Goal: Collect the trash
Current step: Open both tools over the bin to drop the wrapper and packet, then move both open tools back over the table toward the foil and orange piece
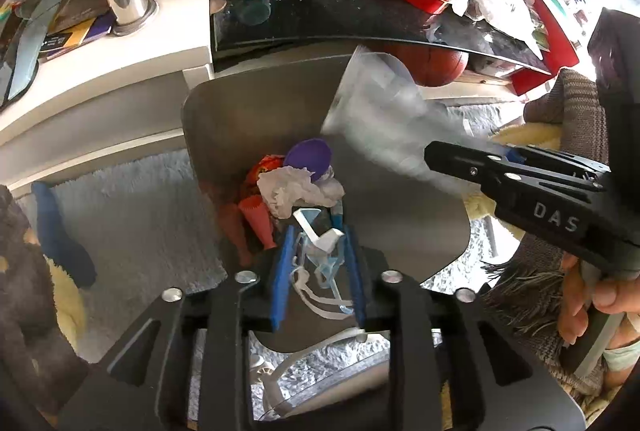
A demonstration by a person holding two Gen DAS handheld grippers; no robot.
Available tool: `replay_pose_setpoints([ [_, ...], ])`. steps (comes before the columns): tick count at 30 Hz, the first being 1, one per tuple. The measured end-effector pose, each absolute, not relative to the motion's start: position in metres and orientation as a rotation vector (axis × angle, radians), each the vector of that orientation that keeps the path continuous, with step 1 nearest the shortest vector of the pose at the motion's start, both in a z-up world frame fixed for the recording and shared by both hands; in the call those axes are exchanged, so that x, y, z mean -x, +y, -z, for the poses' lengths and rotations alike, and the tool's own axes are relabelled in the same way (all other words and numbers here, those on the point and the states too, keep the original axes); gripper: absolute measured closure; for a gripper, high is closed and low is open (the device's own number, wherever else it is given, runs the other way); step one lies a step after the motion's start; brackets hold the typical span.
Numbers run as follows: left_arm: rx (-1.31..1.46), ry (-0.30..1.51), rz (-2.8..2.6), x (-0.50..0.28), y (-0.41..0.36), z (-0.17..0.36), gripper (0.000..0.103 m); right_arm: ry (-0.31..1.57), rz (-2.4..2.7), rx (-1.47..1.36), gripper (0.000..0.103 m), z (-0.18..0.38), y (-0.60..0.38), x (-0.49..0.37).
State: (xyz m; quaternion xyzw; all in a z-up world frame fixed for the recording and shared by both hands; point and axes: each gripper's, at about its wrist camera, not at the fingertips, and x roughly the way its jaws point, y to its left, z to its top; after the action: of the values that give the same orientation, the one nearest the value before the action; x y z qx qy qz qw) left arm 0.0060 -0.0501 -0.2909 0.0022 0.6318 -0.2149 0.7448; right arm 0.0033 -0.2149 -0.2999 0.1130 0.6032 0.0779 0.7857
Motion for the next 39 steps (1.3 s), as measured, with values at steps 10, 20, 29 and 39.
replay_pose_setpoints([
  [10,-0.084,1.305,0.38,-0.009,-0.048,0.273,0.016,1.223,-0.085,-0.269,0.023,0.282,-0.23,-0.003],
  [20,-0.063,1.209,0.358,-0.019,-0.038,0.218,0.008,1.093,-0.087,-0.233,0.007,0.219,-0.238,-0.017],
  [29,-0.027,1.076,0.316,-0.048,-0.026,0.152,0.008,0.948,-0.107,-0.181,0.004,0.147,-0.24,-0.057],
  [39,0.009,1.006,0.248,-0.12,-0.015,0.11,0.008,0.882,-0.111,-0.122,0.004,0.104,-0.233,-0.129],
])
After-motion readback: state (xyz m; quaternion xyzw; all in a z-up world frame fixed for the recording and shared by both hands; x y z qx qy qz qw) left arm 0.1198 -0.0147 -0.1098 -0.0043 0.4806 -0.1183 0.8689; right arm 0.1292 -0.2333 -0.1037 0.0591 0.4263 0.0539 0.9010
